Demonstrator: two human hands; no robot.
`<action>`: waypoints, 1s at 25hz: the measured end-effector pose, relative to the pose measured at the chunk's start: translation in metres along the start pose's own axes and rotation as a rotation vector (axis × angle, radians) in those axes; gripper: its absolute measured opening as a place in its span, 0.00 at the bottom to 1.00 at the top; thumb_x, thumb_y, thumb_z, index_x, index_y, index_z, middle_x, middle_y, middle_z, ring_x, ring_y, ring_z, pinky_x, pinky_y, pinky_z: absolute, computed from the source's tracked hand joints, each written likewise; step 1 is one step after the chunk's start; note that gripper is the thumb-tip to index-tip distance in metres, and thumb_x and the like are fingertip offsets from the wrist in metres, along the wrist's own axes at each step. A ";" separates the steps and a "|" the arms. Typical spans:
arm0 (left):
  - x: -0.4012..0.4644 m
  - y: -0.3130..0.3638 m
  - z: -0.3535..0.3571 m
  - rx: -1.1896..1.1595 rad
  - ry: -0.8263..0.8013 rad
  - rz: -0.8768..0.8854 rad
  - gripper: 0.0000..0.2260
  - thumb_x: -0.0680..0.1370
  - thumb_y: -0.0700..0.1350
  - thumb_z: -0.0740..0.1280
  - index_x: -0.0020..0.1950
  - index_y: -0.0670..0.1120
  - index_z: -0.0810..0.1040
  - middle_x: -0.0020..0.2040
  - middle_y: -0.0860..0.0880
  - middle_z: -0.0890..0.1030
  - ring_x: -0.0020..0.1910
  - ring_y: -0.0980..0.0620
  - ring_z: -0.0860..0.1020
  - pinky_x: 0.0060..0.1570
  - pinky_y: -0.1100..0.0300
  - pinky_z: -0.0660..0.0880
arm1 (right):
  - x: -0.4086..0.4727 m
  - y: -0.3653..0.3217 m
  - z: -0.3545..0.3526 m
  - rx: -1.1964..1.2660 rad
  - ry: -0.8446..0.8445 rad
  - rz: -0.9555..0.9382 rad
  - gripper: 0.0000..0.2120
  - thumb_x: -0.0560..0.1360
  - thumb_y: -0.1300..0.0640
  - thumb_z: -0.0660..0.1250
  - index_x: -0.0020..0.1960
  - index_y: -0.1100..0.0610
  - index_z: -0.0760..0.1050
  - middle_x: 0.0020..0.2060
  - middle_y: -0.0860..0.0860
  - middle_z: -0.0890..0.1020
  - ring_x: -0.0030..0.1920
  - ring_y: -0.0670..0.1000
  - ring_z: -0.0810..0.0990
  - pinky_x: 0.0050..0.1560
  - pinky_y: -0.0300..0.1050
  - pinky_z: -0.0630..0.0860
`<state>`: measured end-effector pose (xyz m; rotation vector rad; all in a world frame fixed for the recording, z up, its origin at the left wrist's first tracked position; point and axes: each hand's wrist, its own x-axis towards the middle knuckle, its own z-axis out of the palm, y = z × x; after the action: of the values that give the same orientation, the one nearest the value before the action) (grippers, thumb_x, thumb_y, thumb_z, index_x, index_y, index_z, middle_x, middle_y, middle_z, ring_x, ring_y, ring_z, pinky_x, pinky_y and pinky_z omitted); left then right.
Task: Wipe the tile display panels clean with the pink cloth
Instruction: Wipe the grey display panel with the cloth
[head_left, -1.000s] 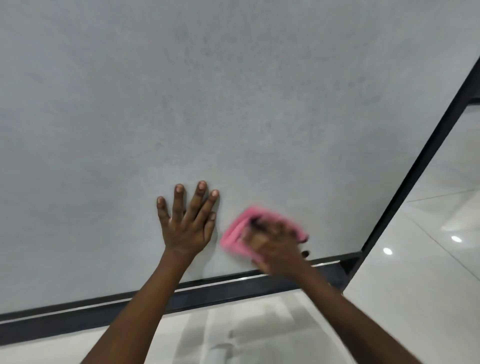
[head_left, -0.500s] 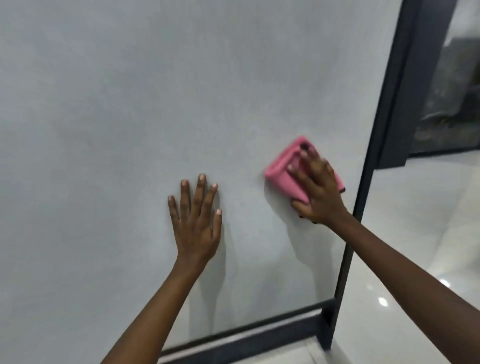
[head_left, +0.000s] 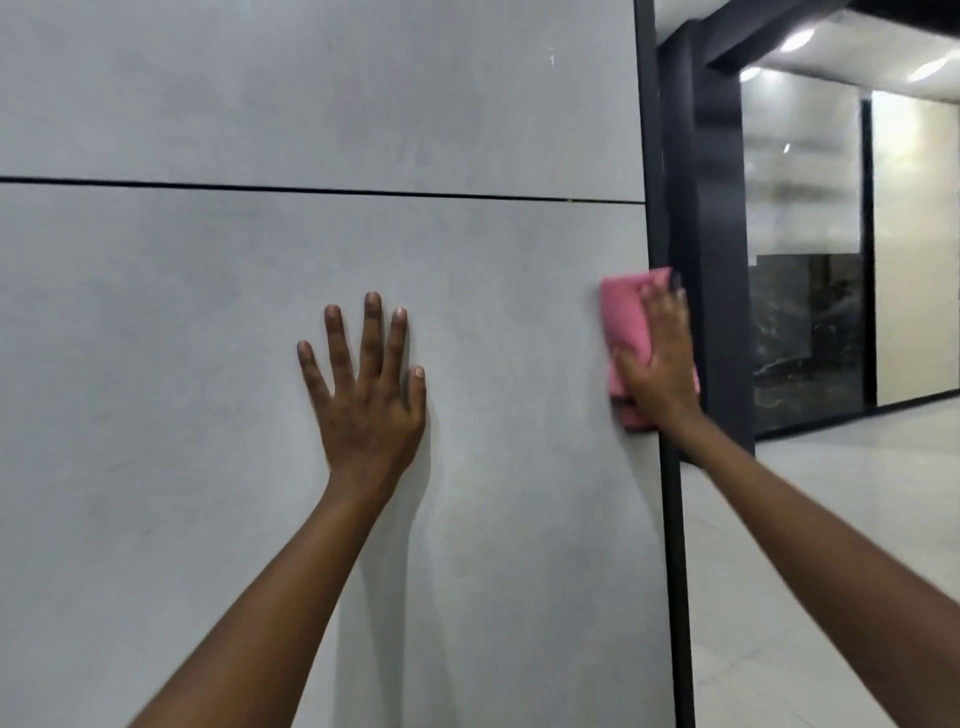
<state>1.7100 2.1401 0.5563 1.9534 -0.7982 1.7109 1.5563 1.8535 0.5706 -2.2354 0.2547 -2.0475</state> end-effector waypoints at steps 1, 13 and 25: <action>0.001 -0.001 0.001 0.001 0.007 0.000 0.27 0.83 0.53 0.51 0.80 0.49 0.49 0.81 0.48 0.49 0.79 0.40 0.46 0.74 0.37 0.44 | 0.040 0.000 -0.008 0.043 0.060 0.139 0.36 0.74 0.49 0.58 0.79 0.57 0.53 0.78 0.56 0.54 0.77 0.50 0.51 0.77 0.54 0.50; -0.034 0.009 0.002 -0.074 0.042 0.092 0.27 0.81 0.52 0.54 0.80 0.48 0.55 0.80 0.46 0.54 0.78 0.40 0.50 0.73 0.36 0.46 | -0.081 -0.064 0.037 -0.115 -0.446 -1.008 0.33 0.71 0.48 0.63 0.75 0.54 0.64 0.74 0.53 0.65 0.78 0.56 0.55 0.75 0.58 0.55; -0.090 0.009 0.020 0.053 0.013 0.216 0.25 0.83 0.55 0.51 0.80 0.51 0.55 0.79 0.46 0.56 0.78 0.39 0.49 0.71 0.33 0.49 | -0.137 -0.049 0.049 0.040 -0.163 -0.437 0.32 0.76 0.46 0.58 0.74 0.64 0.63 0.73 0.63 0.64 0.75 0.65 0.60 0.73 0.63 0.60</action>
<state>1.7119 2.1329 0.4643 1.9479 -1.0002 1.8831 1.5968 1.9258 0.4410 -2.5940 -0.3135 -2.0058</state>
